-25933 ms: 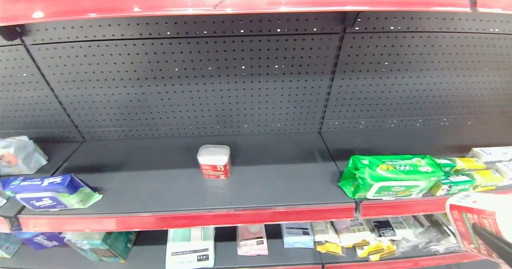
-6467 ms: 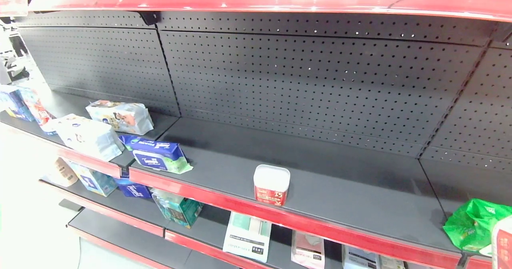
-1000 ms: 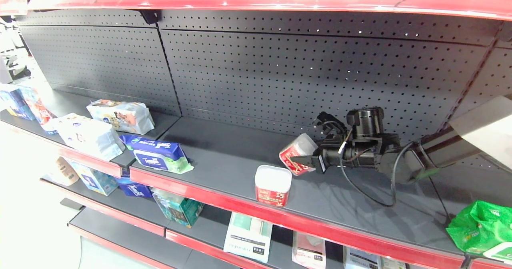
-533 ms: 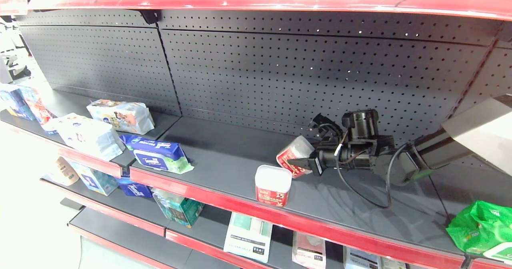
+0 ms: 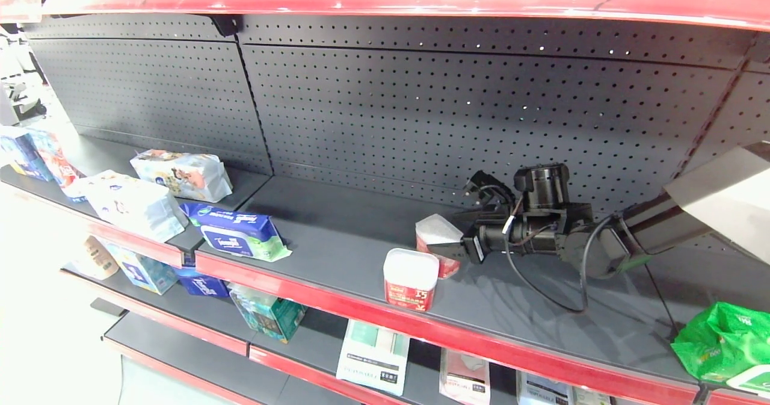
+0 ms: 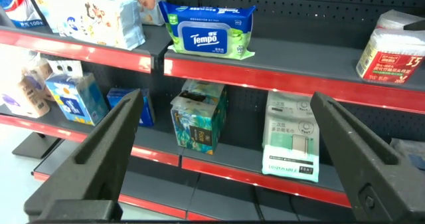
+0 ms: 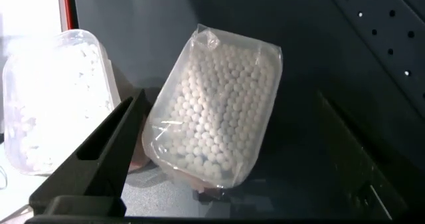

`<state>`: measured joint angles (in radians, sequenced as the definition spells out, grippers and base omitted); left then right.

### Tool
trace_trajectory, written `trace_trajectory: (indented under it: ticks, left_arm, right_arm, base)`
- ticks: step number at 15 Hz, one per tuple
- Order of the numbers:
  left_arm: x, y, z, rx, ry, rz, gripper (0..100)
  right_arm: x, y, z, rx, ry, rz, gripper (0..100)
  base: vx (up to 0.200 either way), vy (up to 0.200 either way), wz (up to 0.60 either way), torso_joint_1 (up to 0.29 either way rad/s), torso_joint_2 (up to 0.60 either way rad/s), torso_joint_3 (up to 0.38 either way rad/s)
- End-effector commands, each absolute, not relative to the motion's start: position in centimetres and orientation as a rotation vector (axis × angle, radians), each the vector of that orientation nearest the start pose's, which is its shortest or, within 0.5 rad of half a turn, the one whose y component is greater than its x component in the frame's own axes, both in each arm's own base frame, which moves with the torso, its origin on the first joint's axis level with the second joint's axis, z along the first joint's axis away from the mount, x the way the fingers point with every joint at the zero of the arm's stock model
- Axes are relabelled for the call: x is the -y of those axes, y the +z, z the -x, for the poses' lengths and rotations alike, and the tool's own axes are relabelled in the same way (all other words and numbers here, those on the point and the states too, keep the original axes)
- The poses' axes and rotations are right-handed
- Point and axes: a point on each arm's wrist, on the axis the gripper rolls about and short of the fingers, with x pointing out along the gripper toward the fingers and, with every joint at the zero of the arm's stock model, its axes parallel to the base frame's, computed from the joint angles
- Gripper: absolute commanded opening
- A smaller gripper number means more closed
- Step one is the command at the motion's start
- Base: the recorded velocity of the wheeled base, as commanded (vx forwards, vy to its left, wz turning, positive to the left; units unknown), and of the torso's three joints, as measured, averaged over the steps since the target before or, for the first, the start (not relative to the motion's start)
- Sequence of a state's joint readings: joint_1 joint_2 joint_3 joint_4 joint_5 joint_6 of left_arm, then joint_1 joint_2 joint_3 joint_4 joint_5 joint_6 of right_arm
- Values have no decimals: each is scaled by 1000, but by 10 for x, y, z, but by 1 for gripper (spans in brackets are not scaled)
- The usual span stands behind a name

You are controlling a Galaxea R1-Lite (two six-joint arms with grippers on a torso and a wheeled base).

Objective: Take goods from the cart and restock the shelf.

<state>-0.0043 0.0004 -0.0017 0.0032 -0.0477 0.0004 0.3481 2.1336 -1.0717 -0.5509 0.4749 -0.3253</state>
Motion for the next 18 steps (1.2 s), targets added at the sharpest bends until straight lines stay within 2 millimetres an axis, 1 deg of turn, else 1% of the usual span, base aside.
trace_trajectory:
  ticks: [1, 6, 11, 18]
  left_arm:
    - [1, 76, 23, -2, -52, 0, 100]
    - [1, 76, 23, -2, -52, 0, 100]
    - [1, 76, 23, 0, -52, 0, 100]
    - [1, 76, 23, -2, -51, 0, 100]
  right_arm:
    - [-142, 94, -367, -382, 875, 268, 100]
    - [-134, 83, -352, -440, 852, 287, 100]
    - [-132, 84, -359, -442, 783, 301, 100]
    - [-127, 82, -361, -455, 718, 320, 100]
  base:
    - [0, 0, 0, 0, 0, 0]
    - [0, 0, 0, 0, 0, 0]
    - [0, 0, 0, 0, 0, 0]
    - [0, 0, 0, 0, 0, 0]
